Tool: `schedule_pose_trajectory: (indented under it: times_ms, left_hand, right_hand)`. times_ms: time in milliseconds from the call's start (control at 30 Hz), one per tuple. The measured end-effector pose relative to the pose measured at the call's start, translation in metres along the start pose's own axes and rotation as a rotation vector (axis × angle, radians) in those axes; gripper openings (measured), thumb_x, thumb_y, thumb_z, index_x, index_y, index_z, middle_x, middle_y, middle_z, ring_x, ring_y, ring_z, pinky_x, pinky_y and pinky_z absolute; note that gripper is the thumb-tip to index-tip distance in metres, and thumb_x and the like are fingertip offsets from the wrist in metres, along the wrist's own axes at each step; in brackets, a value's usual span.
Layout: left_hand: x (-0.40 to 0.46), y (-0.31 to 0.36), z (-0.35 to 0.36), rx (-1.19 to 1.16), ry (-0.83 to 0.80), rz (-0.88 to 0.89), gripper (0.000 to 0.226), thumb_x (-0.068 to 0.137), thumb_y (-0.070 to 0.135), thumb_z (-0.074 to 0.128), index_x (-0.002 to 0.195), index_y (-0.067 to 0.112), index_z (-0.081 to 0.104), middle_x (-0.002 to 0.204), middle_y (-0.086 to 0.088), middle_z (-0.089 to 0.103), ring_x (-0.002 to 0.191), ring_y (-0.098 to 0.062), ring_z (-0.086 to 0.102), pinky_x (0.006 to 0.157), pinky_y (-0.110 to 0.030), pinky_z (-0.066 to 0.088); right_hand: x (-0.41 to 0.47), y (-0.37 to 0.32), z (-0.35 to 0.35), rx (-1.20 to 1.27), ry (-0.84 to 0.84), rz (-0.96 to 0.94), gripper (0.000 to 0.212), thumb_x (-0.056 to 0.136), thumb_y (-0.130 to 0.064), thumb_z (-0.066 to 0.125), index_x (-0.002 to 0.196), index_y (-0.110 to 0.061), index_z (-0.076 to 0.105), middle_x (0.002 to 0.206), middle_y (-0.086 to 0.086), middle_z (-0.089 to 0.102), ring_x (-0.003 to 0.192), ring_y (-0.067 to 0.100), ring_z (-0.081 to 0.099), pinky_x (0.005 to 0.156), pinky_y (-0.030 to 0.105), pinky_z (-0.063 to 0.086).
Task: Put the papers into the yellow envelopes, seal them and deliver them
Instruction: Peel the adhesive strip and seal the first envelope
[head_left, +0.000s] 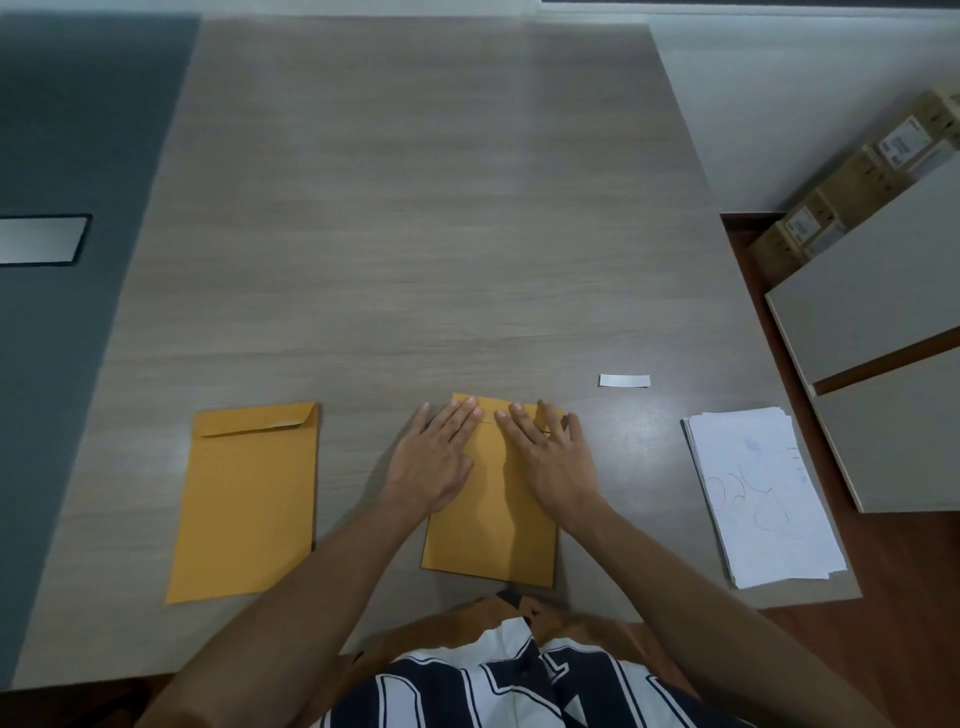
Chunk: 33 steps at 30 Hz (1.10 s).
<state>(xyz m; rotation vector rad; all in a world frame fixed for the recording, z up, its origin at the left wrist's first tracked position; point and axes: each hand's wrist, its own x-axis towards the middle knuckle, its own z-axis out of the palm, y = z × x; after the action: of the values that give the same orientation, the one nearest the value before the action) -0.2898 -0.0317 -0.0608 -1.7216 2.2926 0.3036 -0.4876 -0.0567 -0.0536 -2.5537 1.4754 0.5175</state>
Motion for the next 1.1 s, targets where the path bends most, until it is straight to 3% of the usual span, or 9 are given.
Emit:
schedule_pose_trajectory:
  times_ms: [167,367,500,600,767,1100]
  left_hand:
    - [0.001,-0.002,0.000,0.015,-0.016,0.004,0.063,0.104,0.039,0.019,0.154,0.019,-0.013,0.163,0.004,-0.015,0.151,-0.013,-0.010,0.122,-0.044,-0.005]
    - [0.001,-0.001,-0.005,0.006,-0.048,0.005,0.061,0.105,0.039,0.016,0.156,0.019,-0.010,0.164,0.004,-0.013,0.151,-0.013,-0.009,0.122,-0.046,-0.005]
    - [0.009,0.012,-0.021,-0.022,-0.082,-0.068,0.062,0.103,0.040,0.027,0.157,0.016,0.010,0.165,0.001,0.006,0.152,-0.015,0.004,0.120,-0.052,-0.006]
    - [0.019,0.033,-0.034,-0.118,-0.012,-0.135,0.064,0.098,0.042,0.033,0.153,0.010,0.028,0.163,-0.006,0.017,0.151,-0.021,0.012,0.120,-0.056,-0.003]
    - [0.021,0.062,-0.015,-0.090,0.016,0.020,0.068,0.100,0.051,0.014,0.157,0.016,0.002,0.165,0.000,-0.007,0.151,-0.017,-0.009,0.121,-0.049,-0.005]
    - [0.007,0.024,0.008,-0.114,0.068,-0.038,0.065,0.098,0.052,0.007,0.157,0.024,0.004,0.163,0.010,-0.002,0.151,-0.009,-0.003,0.121,-0.049,-0.005]
  right_hand:
    - [-0.017,0.025,0.007,-0.065,-0.019,0.032,0.067,0.103,-0.029,0.029,0.151,-0.030,-0.018,0.158,-0.009,-0.013,0.149,0.034,-0.003,0.117,0.057,0.005]
    - [-0.033,0.041,0.005,-0.039,-0.014,0.066,0.067,0.100,-0.026,0.034,0.153,-0.028,-0.006,0.161,-0.006,0.011,0.149,0.035,0.007,0.117,0.059,0.013]
    - [-0.033,0.039,0.004,-0.013,-0.026,0.070,0.067,0.100,-0.023,0.035,0.154,-0.028,-0.004,0.162,-0.006,0.010,0.149,0.034,0.006,0.117,0.056,0.013]
    - [-0.031,0.041,0.002,-0.024,-0.035,0.058,0.064,0.102,-0.024,0.030,0.154,-0.029,-0.009,0.163,-0.007,0.003,0.150,0.033,0.001,0.118,0.055,0.010]
    - [-0.032,0.042,0.003,-0.059,-0.059,0.049,0.063,0.104,-0.030,0.026,0.153,-0.028,-0.014,0.163,-0.006,-0.004,0.150,0.033,-0.004,0.117,0.055,0.010]
    - [-0.033,0.037,0.004,-0.067,-0.076,0.096,0.065,0.104,-0.030,0.024,0.151,-0.029,-0.020,0.162,-0.009,-0.008,0.149,0.034,-0.004,0.116,0.060,0.007]
